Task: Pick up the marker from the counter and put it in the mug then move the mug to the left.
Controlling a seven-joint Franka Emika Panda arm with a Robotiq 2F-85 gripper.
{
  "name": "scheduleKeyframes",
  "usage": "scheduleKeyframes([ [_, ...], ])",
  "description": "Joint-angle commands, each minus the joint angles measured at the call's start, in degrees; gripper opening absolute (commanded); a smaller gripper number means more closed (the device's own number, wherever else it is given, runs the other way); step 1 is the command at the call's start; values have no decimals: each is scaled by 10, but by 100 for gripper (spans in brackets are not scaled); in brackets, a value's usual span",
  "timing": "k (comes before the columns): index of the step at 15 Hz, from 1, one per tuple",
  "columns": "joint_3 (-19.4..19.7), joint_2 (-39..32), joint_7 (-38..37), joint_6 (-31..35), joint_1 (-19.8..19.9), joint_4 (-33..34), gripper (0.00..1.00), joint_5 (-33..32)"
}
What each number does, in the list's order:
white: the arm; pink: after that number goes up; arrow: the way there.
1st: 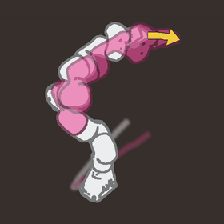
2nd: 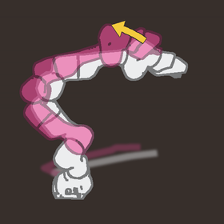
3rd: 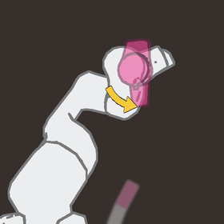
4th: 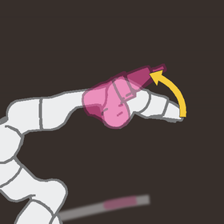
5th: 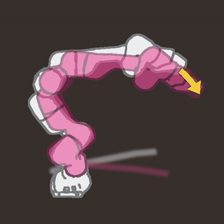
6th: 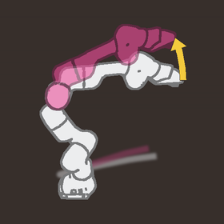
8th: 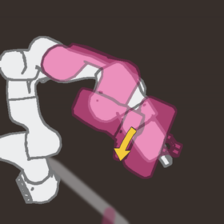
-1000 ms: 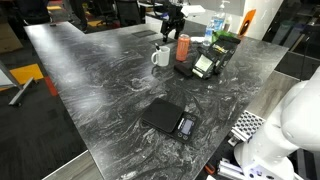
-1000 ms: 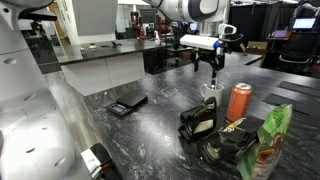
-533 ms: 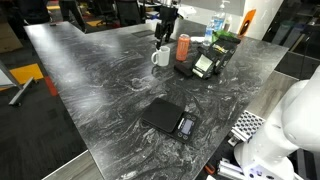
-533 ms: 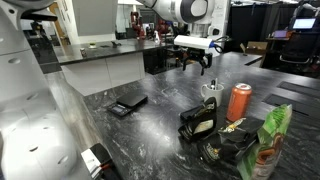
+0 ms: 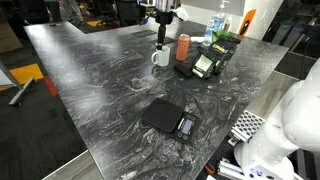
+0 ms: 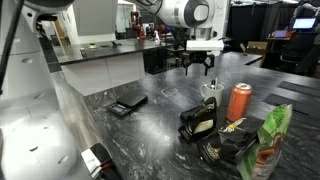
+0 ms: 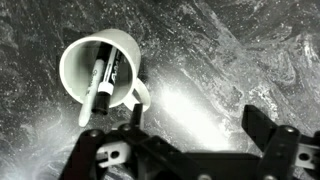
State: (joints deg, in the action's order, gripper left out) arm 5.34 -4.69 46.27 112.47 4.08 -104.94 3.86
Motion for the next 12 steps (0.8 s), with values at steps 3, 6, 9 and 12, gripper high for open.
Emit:
scheduleKeyframes([
  [3, -17, -78, 155, -19, 10, 84, 100, -24],
  [6, -24, -102, 228, -73, 14, 117, 100, -29],
  [9, -24, -89, 206, -52, 11, 94, 100, -23],
  [12, -25, -93, 211, -56, 12, 100, 100, -23],
])
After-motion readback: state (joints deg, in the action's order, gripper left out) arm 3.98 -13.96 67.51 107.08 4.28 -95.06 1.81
